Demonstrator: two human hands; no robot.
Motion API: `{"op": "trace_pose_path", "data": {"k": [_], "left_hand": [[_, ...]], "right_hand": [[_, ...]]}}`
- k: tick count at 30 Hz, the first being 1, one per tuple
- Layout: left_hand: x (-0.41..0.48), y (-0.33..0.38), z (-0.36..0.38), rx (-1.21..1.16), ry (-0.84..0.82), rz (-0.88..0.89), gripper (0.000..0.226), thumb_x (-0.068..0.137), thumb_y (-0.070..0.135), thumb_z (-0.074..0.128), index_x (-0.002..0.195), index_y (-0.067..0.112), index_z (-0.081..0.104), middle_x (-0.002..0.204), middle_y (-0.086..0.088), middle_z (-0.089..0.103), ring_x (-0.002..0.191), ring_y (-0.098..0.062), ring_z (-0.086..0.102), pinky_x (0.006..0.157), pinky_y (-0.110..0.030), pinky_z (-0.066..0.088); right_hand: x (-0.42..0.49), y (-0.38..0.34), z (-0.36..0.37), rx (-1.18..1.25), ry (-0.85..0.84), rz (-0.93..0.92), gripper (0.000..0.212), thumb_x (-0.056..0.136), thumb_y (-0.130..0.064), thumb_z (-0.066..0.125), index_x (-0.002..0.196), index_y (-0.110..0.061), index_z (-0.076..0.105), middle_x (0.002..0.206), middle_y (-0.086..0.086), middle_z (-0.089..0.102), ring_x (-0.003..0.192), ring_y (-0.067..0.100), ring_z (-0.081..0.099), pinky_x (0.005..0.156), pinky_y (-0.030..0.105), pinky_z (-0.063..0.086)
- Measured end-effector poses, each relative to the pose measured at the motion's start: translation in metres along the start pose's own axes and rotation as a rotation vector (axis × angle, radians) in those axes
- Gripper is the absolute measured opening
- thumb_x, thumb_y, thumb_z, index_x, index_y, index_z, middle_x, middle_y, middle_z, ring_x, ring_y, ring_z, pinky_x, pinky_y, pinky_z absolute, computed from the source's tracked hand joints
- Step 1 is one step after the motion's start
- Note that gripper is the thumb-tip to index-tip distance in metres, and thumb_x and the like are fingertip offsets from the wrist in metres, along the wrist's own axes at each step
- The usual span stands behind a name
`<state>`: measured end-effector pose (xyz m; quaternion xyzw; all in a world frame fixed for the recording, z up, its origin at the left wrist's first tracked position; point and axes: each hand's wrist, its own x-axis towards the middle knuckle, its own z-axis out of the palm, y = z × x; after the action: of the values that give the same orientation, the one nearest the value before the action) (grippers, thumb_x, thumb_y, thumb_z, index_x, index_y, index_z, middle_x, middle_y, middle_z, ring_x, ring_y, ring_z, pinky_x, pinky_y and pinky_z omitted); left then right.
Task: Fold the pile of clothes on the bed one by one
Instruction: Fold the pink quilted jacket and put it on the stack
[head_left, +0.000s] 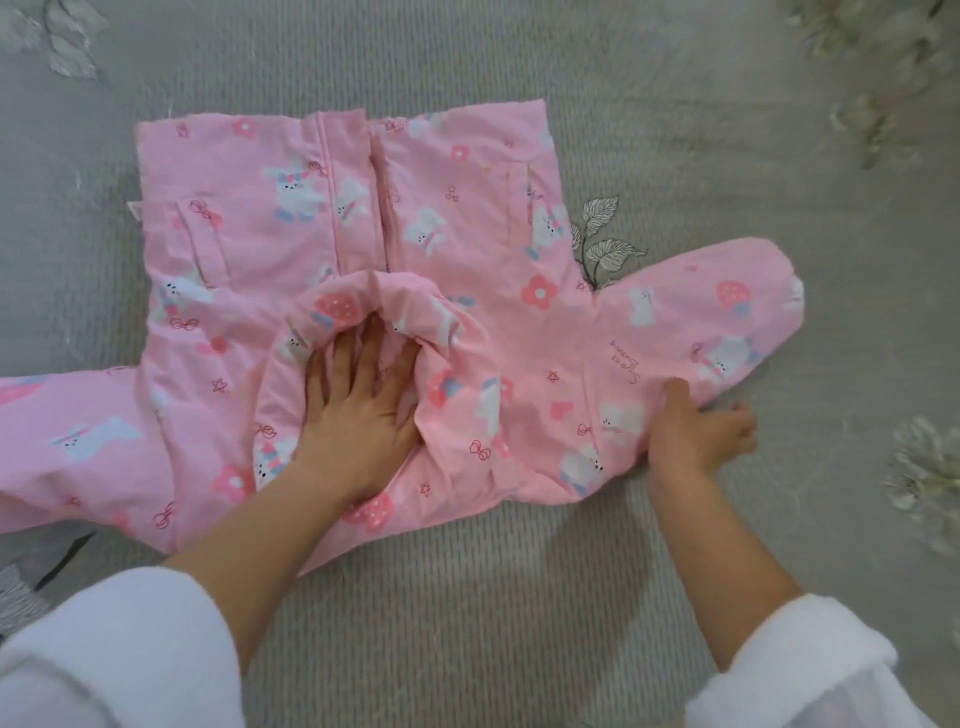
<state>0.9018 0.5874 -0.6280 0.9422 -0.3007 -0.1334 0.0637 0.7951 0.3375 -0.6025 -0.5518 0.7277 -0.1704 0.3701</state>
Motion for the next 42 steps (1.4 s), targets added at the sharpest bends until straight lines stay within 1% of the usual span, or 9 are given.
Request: {"op": "trace_pose_path", "data": {"k": [4, 10, 13, 16, 21, 25, 28, 36, 42], "left_hand": [[0.001, 0.0, 0.004, -0.025, -0.04, -0.019, 0.071, 0.086, 0.055, 0.023, 0.148, 0.022, 0.012, 0.156, -0.021, 0.018, 0.143, -0.043, 0.013, 0.111, -0.059, 0.004], [0.002, 0.001, 0.009, 0.01, -0.079, -0.056, 0.066, 0.082, 0.06, 0.002, 0.14, 0.036, -0.018, 0.159, -0.008, -0.011, 0.142, -0.023, -0.021, 0.109, -0.045, -0.022], [0.003, 0.001, 0.01, 0.008, -0.082, -0.066, 0.066, 0.08, 0.061, -0.002, 0.136, 0.038, -0.028, 0.153, 0.0, -0.032, 0.136, -0.019, -0.034, 0.103, -0.04, -0.032], [0.004, -0.001, 0.012, -0.012, -0.106, -0.07, 0.069, 0.09, 0.063, 0.015, 0.131, 0.04, -0.037, 0.138, 0.005, -0.048, 0.122, -0.013, -0.053, 0.098, -0.037, -0.039], [0.005, -0.002, 0.014, -0.038, -0.097, -0.053, 0.076, 0.094, 0.059, 0.024, 0.128, 0.044, -0.043, 0.138, 0.007, -0.05, 0.121, -0.013, -0.054, 0.102, -0.038, -0.036], [0.006, -0.005, 0.002, -0.148, -0.114, 0.018, 0.068, 0.095, 0.051, 0.028, 0.144, 0.041, -0.019, 0.151, 0.007, -0.031, 0.134, -0.014, -0.041, 0.107, -0.037, -0.029], [-0.011, -0.021, -0.031, -0.491, 0.047, 0.08, 0.052, 0.087, 0.023, 0.041, 0.138, 0.018, 0.048, 0.151, -0.007, 0.035, 0.142, -0.021, 0.026, 0.118, -0.041, 0.017], [-0.106, -0.081, -0.034, -0.646, 0.723, -0.851, 0.058, 0.076, 0.015, 0.052, 0.13, -0.005, 0.043, 0.133, -0.027, 0.037, 0.126, -0.029, 0.032, 0.109, -0.034, 0.022], [-0.112, -0.123, -0.036, -1.758, 0.947, -1.396, 0.033, 0.086, 0.04, 0.061, 0.108, 0.016, 0.06, 0.104, -0.004, 0.064, 0.087, -0.018, 0.061, 0.063, -0.024, 0.051]], "right_hand": [[0.023, -0.024, -0.007, 0.489, -0.163, 0.248, 0.024, 0.075, -0.013, 0.073, 0.097, -0.009, 0.062, 0.095, 0.004, 0.069, 0.067, 0.014, 0.066, 0.05, 0.023, 0.051], [-0.02, -0.071, -0.003, 0.412, -0.253, -0.528, 0.006, 0.078, -0.019, 0.064, 0.079, -0.025, 0.062, 0.072, -0.015, 0.061, 0.068, -0.001, 0.053, 0.066, 0.023, 0.045], [-0.062, -0.069, 0.026, 0.013, -0.4, -0.89, 0.037, 0.087, -0.039, 0.05, 0.113, -0.018, 0.064, 0.11, 0.007, 0.06, 0.103, 0.016, 0.051, 0.09, 0.033, 0.038], [-0.094, -0.058, 0.058, -0.471, -0.725, -0.99, 0.056, 0.096, -0.054, 0.03, 0.149, -0.041, 0.019, 0.158, 0.002, 0.02, 0.145, 0.019, 0.01, 0.115, 0.045, 0.007], [-0.112, -0.039, 0.077, -0.558, -0.89, -1.093, 0.049, 0.1, -0.049, 0.017, 0.148, -0.047, 0.011, 0.161, -0.011, 0.005, 0.148, 0.013, -0.006, 0.115, 0.046, -0.008], [-0.116, -0.039, 0.075, -0.576, -0.854, -1.182, 0.055, 0.096, -0.049, 0.019, 0.15, -0.041, 0.014, 0.16, -0.013, 0.007, 0.147, 0.008, -0.002, 0.116, 0.042, -0.002], [-0.124, -0.039, 0.075, -0.561, -0.825, -1.229, 0.064, 0.094, -0.055, 0.027, 0.152, -0.033, 0.012, 0.16, -0.012, 0.007, 0.147, 0.01, 0.0, 0.117, 0.045, 0.002], [-0.148, -0.025, 0.114, -0.805, -0.717, -1.139, 0.104, 0.072, -0.082, 0.041, 0.146, -0.041, -0.018, 0.161, 0.003, -0.01, 0.146, 0.034, -0.008, 0.111, 0.064, -0.001], [-0.147, -0.014, 0.128, -0.916, -0.632, -1.206, 0.105, 0.067, -0.084, 0.045, 0.141, -0.048, -0.021, 0.16, 0.008, -0.011, 0.144, 0.041, -0.006, 0.108, 0.068, 0.002]]}}
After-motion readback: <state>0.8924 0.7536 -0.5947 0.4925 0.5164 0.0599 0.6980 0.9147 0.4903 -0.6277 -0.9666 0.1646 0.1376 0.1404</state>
